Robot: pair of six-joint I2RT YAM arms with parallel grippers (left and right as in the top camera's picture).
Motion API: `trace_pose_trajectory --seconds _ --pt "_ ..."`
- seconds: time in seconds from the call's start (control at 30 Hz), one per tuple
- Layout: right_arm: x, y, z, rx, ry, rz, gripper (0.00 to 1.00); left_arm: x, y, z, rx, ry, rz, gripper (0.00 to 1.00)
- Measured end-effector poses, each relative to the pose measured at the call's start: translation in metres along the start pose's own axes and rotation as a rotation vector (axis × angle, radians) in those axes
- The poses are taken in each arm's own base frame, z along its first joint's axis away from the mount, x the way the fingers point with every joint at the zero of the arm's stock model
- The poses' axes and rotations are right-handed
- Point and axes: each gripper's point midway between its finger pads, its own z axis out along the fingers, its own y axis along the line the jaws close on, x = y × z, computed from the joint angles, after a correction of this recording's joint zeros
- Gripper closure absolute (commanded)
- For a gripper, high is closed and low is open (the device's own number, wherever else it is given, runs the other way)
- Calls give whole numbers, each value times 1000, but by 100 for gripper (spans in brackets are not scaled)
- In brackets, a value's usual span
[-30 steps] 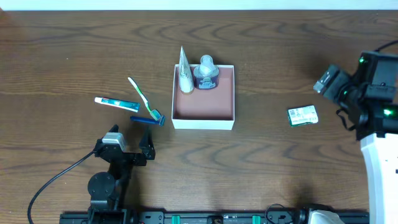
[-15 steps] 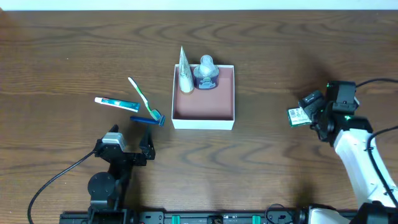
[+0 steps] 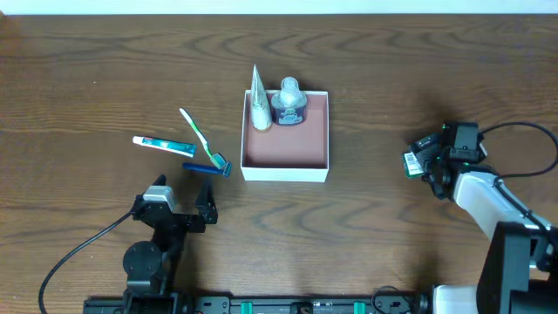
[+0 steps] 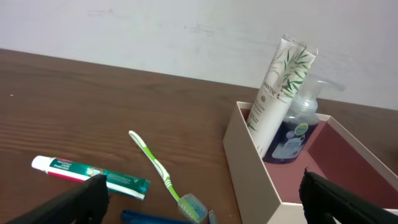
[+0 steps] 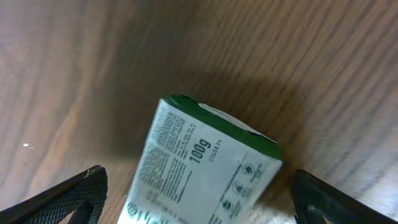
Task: Pack container
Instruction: 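Lower the right gripper onto the white-green soap box, then grasp the soap box with the right gripper and lift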
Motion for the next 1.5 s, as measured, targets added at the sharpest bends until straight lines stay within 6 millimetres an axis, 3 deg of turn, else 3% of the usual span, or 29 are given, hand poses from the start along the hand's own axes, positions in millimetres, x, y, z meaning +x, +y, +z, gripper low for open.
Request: trace_pose_trajectory --seconds 0.2,0.33,0.5,0.6,0.77,1.1,1.3,1.5 --pt "-11 13 9 -41 -41 14 10 0 0 0 0 0 0 2" --pt "-15 16 15 -40 -57 11 28 0 0 0 0 0 0 2" --pt "-16 13 19 -17 -61 -30 37 0 0 0 0 0 0 2" --pt "-14 12 19 -9 -51 -78 36 0 0 0 0 0 0 2" --pt "-9 15 19 -27 -22 -194 22 0 0 0 0 0 0 2" --pt "5 18 16 -47 63 -384 8 0 0 0 0 0 0 2" --pt "11 17 14 -58 95 -460 10 0 0 0 0 0 0 2" --pt "25 4 7 -19 185 -483 16 0 0 0 0 0 0 2"
